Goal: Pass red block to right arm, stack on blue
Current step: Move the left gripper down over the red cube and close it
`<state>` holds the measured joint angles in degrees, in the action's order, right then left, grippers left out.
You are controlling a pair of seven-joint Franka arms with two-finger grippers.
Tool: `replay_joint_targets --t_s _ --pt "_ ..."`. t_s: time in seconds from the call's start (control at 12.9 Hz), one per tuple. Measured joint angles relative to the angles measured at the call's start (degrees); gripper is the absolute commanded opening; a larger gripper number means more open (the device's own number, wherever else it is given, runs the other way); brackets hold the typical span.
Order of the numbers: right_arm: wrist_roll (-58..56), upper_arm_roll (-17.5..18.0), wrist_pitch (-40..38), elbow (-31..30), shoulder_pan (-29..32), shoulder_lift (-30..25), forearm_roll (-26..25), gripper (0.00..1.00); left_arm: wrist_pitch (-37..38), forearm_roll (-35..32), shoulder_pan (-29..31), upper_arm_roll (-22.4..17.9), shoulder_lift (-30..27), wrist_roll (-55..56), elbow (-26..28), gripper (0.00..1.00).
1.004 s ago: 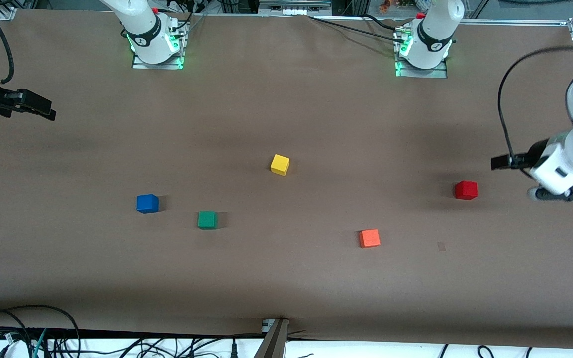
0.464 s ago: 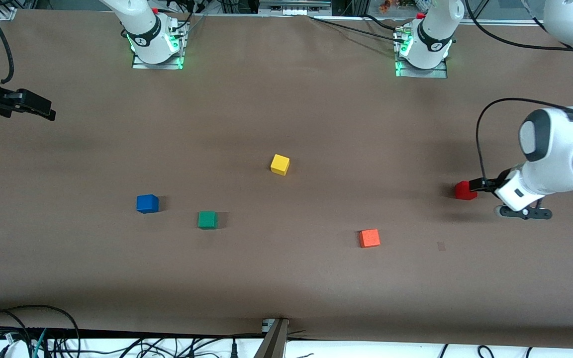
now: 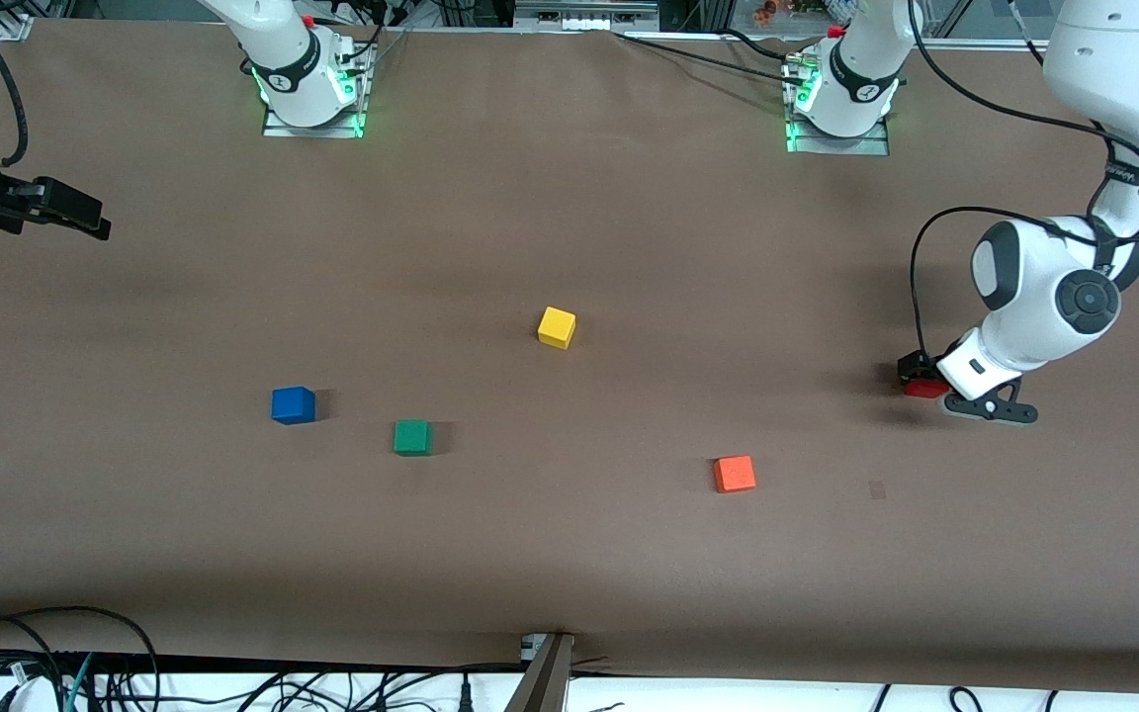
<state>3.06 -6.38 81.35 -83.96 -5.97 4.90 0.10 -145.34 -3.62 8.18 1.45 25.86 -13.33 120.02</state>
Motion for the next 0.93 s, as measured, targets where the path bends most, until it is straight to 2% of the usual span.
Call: replay_joint_targets --t_s 0.15,0.39,0.46,0.54,0.77,0.93 --pt "0.0 0.0 0.01 0.0 0.0 0.0 0.0 1.0 -0.42 0.0 0.89 0.0 1.26 -1.14 0.31 1.0" --pt "0.0 0.0 0.01 0.0 0.0 0.01 0.0 1.0 -0.69 0.0 1.05 0.09 2.27 -1.58 0.37 0.24" --pt "0.0 0.0 0.01 0.0 0.0 0.01 0.0 1.0 -0.69 0.0 1.05 0.16 2.27 -1.6 0.35 0.07" --pt "0.0 0.0 0.01 0.0 0.0 0.01 0.0 1.0 -0.69 0.0 1.05 0.22 2.27 -1.63 0.27 0.0" --pt "0.0 0.0 0.01 0.0 0.0 0.02 0.0 1.0 -0.54 -0.06 1.04 0.5 2.22 -3.33 -0.33 0.0" --pt "0.0 0.0 0.01 0.0 0.0 0.04 0.0 1.0 -0.52 -0.1 1.05 0.92 2.03 -9.61 -2.27 0.0"
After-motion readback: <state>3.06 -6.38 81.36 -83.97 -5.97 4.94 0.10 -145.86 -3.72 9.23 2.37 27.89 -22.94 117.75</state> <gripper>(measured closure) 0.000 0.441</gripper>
